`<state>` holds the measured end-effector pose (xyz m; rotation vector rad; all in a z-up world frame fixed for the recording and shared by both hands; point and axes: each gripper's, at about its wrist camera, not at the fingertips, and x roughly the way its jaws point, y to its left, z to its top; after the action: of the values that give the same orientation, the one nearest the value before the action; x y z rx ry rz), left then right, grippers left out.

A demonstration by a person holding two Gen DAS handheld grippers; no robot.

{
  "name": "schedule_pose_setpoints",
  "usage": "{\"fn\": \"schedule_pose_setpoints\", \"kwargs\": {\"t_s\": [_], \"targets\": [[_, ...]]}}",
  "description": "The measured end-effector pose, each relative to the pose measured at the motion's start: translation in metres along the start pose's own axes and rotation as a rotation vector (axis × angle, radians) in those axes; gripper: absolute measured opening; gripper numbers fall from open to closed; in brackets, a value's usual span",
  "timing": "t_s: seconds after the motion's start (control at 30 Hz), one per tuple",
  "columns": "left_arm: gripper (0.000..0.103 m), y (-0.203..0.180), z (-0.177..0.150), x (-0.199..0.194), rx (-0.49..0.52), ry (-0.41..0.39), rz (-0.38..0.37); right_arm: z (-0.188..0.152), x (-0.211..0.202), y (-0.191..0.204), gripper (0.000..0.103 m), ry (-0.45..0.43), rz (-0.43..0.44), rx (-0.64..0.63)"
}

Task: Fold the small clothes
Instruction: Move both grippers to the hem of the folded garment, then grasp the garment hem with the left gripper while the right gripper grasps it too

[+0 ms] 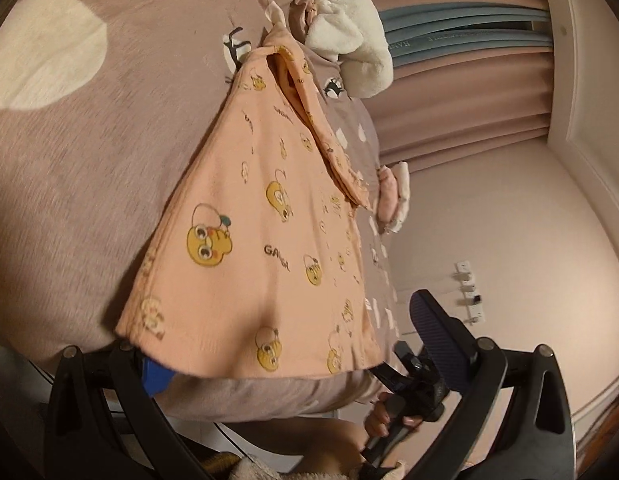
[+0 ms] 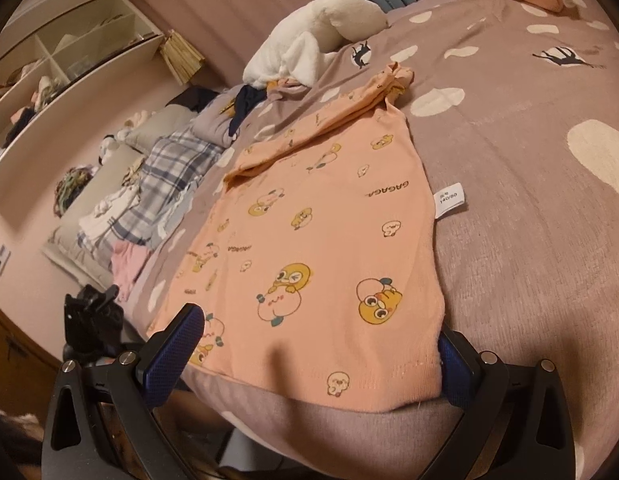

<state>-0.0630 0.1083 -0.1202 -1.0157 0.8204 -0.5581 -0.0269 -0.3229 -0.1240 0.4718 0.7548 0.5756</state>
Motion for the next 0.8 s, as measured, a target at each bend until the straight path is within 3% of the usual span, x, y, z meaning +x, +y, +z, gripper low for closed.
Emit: {"fn": "schedule_pose_setpoints", "kwargs": {"t_s": [0.17, 0.27, 0.4, 0.5, 0.63, 0.73, 0.8], "targets": [[0.102, -0.015, 0.010, 0.015, 0.053, 0.003, 0.122, 0.003, -0.004, -0.007, 0.103, 0.010, 0.037, 0.040], [0.096, -0.022, 0.007, 0.020, 0.107, -0.010, 0.217, 0.002, -0.006, -0.006, 0.101, 0.022, 0.025, 0.029], [0.067, -0.023, 0.000, 0.019, 0.145, -0.031, 0.339, 0.001, -0.009, -0.008, 0.094, 0.034, 0.003, 0.021], [0.054, -0.016, 0.001, 0.017, 0.139, -0.044, 0.378, 0.000, -0.014, -0.015, 0.089, 0.026, 0.020, 0.045], [0.020, -0.020, -0.001, 0.021, 0.201, -0.068, 0.521, -0.001, -0.016, -0.020, 0.074, 0.027, 0.003, 0.052], [0.009, -0.024, -0.004, 0.028, 0.271, -0.074, 0.625, -0.001, -0.015, -0.020, 0.051, 0.038, -0.036, 0.040], [0.007, -0.024, -0.004, 0.031, 0.289, -0.085, 0.645, -0.001, -0.014, -0.021, 0.035, 0.051, -0.075, 0.027]]}}
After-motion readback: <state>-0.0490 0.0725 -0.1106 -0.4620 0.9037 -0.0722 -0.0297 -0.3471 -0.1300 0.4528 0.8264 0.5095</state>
